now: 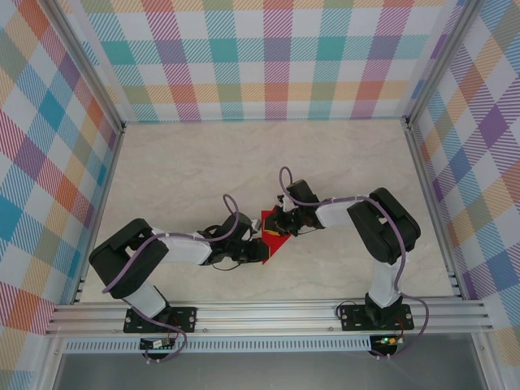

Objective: Fold a paper plane with a square sheet of paper (pick it up from the middle)
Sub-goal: Fourth fold the wing at the center of the table.

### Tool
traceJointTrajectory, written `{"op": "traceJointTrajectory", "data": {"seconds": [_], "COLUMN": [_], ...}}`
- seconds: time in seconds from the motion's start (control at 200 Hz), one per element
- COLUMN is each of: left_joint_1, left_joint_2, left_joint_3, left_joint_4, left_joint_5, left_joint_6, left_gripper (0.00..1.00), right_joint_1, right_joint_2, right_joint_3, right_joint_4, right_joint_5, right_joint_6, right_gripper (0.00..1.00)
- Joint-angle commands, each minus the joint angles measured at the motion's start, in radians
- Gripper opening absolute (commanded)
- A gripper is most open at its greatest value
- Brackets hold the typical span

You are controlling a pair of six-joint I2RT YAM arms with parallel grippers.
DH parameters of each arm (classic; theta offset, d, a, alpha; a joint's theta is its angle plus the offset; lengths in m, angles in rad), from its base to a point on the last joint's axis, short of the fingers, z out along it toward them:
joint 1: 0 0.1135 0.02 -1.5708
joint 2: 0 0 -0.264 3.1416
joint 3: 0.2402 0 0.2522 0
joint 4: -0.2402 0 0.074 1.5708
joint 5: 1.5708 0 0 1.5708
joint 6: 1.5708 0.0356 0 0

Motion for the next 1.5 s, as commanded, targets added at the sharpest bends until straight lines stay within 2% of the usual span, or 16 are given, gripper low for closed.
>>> {"op": "traceJointTrajectory", "data": {"seconds": [0.0,0.12,0.42,0.665,0.855,0.96,1.24,1.495], "left_joint_1": [-0.058,-0.065,-0.067,-0.059,-0.007,-0.001,0.0,-0.001], "left_joint_2": [0.034,0.005,-0.024,-0.213,-0.316,-0.276,-0.053,0.032], "left_joint_3": [-0.047,-0.057,-0.083,-0.049,0.014,0.064,0.147,0.116], "left_joint_4": [-0.22,-0.299,-0.314,-0.345,-0.324,-0.274,-0.119,-0.151], "left_joint_5": [0.072,0.049,0.052,-0.019,-0.092,-0.105,-0.114,-0.269], "left_joint_6": [0.023,0.039,0.033,0.014,-0.004,-0.003,-0.016,-0.047], "left_gripper": [0.14,0.14,0.13,0.13,0.16,0.17,0.15,0.09], "right_joint_1": [0.0,0.0,0.0,0.001,0.0,0.001,0.001,0.001], "right_joint_2": [0.059,0.056,0.056,0.056,0.056,0.057,0.06,0.06], "right_joint_3": [-0.038,-0.038,-0.043,-0.039,-0.044,-0.05,-0.05,-0.051], "right_joint_4": [-0.127,-0.127,-0.121,-0.112,-0.098,-0.094,-0.092,-0.092], "right_joint_5": [0.101,0.103,0.103,0.096,0.098,0.097,0.094,0.093], "right_joint_6": [-0.005,-0.005,-0.001,0.009,0.022,0.024,0.025,0.026], "right_gripper": [0.15,0.15,0.15,0.15,0.16,0.16,0.16,0.16]}}
